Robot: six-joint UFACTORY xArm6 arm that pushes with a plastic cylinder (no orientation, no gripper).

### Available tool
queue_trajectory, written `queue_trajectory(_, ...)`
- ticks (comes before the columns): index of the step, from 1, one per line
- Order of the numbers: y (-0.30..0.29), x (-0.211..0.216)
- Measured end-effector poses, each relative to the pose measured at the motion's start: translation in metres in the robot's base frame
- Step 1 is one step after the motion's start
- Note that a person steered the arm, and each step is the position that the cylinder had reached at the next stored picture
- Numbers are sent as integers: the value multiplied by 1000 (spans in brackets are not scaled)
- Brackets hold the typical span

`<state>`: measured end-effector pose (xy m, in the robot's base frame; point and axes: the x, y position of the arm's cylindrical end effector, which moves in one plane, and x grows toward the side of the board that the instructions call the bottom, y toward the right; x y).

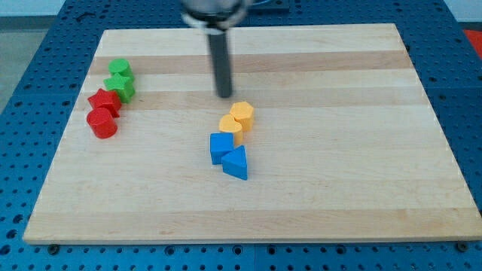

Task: Move your arm towards the blue triangle

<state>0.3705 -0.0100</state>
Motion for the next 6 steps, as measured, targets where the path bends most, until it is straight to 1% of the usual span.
queue_trajectory(1, 33, 14)
queue_trajectory(2, 35, 39)
queue_trajectory(3, 54, 64)
queue_trajectory(4, 61, 85)
queue_trajectory(5, 54, 110)
queue_trajectory(6, 22, 127)
